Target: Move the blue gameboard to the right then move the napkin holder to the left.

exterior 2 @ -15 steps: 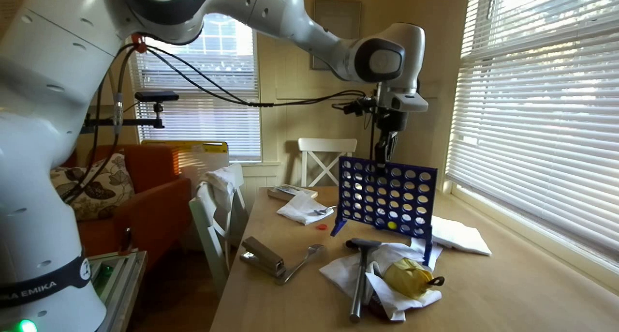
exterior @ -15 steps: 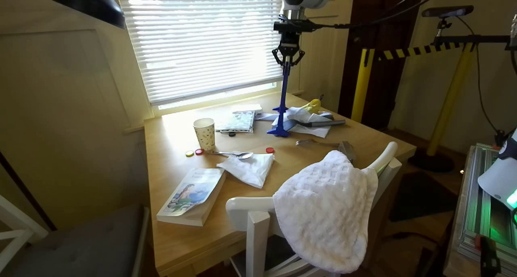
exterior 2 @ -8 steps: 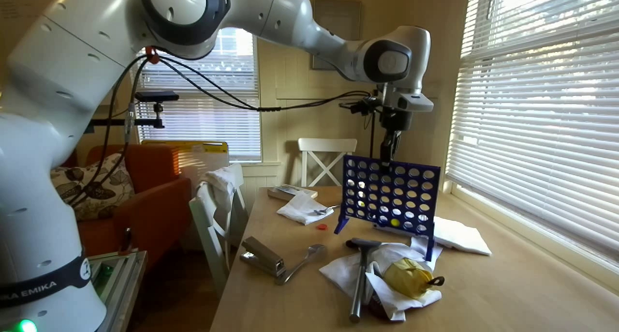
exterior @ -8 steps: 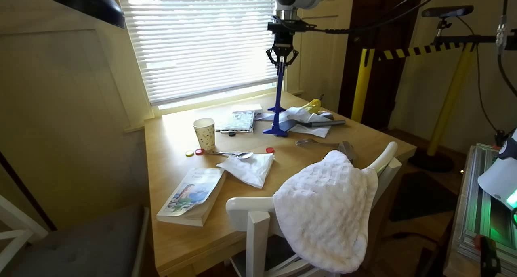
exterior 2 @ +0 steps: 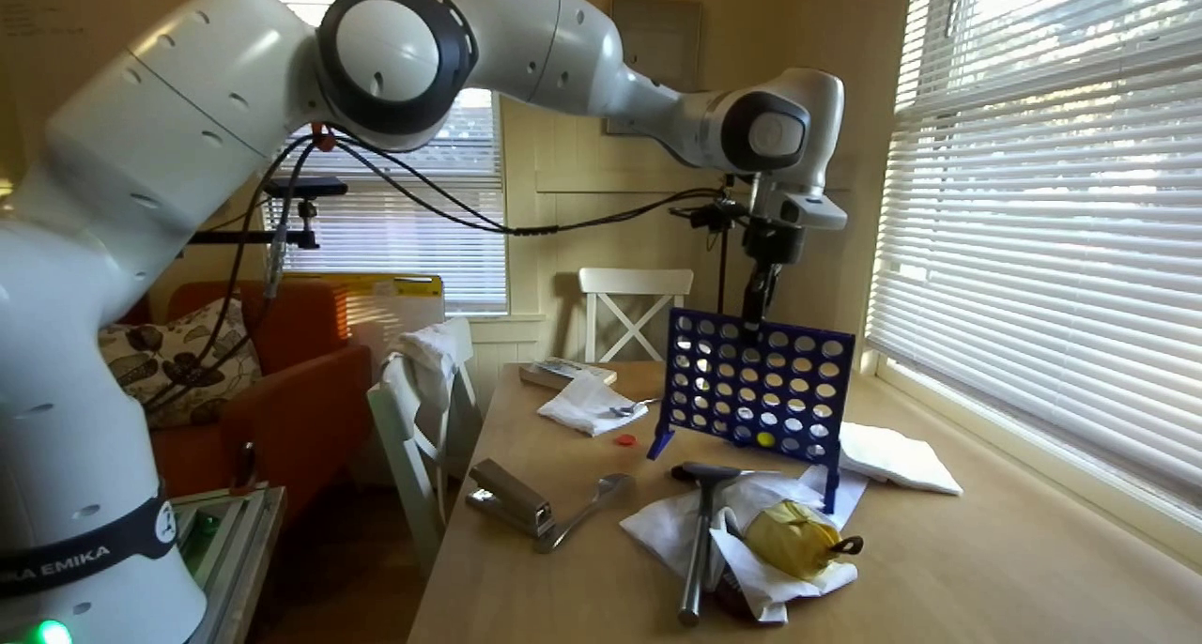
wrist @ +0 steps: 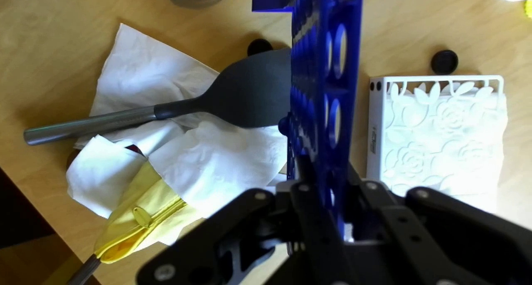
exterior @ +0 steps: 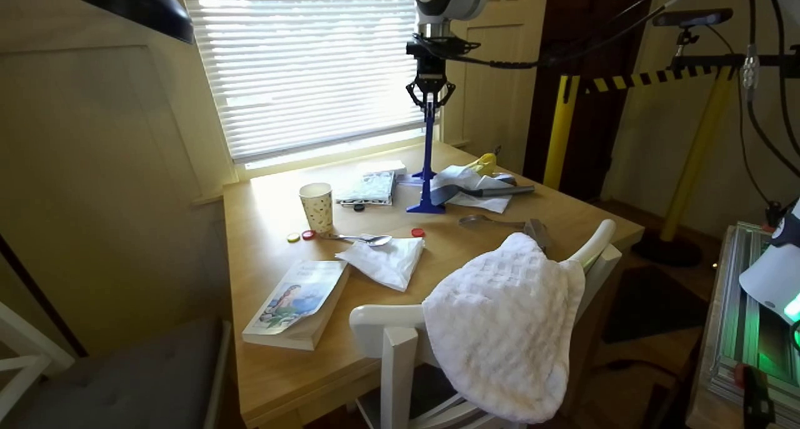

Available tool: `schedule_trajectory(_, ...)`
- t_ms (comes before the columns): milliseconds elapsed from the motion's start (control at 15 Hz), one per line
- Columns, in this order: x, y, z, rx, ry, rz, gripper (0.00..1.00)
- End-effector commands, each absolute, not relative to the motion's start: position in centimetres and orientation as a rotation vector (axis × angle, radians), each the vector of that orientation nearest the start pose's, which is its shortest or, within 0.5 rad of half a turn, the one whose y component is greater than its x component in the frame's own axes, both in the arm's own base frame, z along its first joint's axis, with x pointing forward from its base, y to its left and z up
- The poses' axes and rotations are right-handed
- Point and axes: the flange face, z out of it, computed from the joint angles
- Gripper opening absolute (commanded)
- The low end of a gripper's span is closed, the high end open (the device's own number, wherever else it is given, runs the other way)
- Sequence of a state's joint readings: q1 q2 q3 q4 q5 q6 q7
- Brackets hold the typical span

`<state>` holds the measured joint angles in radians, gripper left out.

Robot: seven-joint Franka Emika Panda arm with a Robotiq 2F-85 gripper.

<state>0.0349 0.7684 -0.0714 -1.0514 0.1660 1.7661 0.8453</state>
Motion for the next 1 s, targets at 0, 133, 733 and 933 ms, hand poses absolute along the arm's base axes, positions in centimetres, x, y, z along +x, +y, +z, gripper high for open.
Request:
schedule_trajectory(0, 76.2, 0.7, 37.9, -2.795, 1.397, 0.125, 0.04)
schedule_trajectory(133, 76.2, 0.7, 37.6, -2.812, 1.414, 0.135, 0.04)
schedule_trajectory(733, 76.2, 1.7, 39.4, -2.797, 1.331, 0.113, 0.92)
schedule_trajectory(933, 76.1, 2.8, 41.1, -2.782, 1.270, 0.056, 1.00)
